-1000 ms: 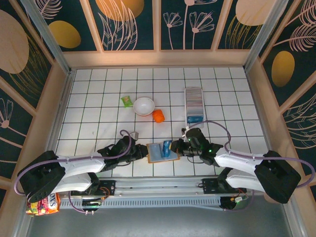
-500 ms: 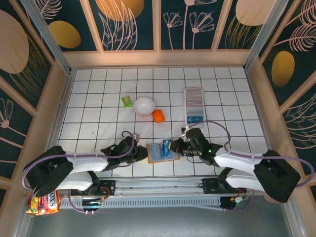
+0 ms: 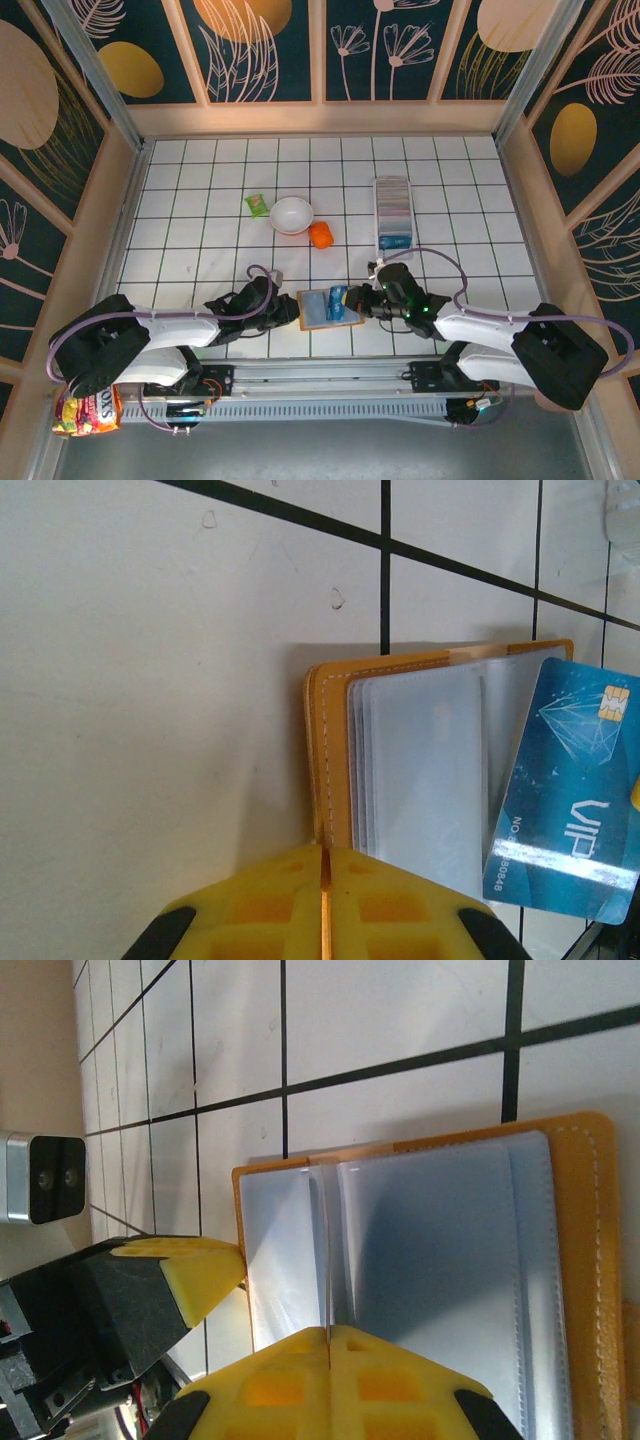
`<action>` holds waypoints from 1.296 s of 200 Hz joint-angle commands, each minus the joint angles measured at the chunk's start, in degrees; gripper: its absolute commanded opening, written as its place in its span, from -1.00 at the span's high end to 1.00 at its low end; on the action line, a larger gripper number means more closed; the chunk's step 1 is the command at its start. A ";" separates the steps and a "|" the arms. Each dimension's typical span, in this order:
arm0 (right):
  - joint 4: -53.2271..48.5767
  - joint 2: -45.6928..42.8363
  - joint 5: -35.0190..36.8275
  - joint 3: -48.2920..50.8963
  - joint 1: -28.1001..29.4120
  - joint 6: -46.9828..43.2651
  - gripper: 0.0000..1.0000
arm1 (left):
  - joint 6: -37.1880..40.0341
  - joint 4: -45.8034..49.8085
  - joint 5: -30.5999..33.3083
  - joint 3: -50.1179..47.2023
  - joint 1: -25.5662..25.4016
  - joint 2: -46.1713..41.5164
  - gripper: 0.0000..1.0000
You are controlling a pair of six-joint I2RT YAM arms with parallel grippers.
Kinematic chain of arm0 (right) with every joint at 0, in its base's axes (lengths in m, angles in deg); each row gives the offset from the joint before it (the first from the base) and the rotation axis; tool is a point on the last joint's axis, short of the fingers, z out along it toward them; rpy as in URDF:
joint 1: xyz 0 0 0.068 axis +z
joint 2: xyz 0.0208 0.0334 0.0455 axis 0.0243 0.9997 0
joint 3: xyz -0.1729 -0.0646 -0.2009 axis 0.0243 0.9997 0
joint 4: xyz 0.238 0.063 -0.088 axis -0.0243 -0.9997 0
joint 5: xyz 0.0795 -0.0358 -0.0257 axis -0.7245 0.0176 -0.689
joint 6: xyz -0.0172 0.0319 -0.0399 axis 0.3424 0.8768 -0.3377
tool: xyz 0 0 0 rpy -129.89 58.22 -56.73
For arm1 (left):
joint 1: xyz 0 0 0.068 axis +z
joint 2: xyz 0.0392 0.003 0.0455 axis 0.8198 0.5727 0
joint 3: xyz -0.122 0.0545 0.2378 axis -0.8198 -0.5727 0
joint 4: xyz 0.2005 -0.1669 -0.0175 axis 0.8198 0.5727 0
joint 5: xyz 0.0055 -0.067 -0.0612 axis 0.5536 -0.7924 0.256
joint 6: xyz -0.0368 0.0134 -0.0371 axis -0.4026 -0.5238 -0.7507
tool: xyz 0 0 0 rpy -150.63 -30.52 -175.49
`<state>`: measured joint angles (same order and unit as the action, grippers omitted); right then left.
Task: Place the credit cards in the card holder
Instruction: Insert the credit card into the card slot.
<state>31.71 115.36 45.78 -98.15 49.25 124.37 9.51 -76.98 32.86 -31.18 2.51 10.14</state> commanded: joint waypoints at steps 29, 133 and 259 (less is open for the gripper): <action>3.92 -0.22 -0.54 2.12 0.83 2.35 1.00 | -0.66 -1.14 -0.38 0.20 -0.27 2.05 0.85; 6.29 4.39 -3.11 0.93 1.65 2.36 1.00 | -0.83 -1.12 -0.72 0.28 -0.34 2.22 0.89; 10.44 10.29 -4.73 -1.14 1.72 2.40 1.00 | -0.82 -2.04 -1.15 0.09 -0.44 3.10 0.92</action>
<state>40.39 123.97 41.54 -97.87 50.36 126.38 9.31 -78.88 32.84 -31.09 2.51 12.19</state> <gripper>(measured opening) 0.041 0.049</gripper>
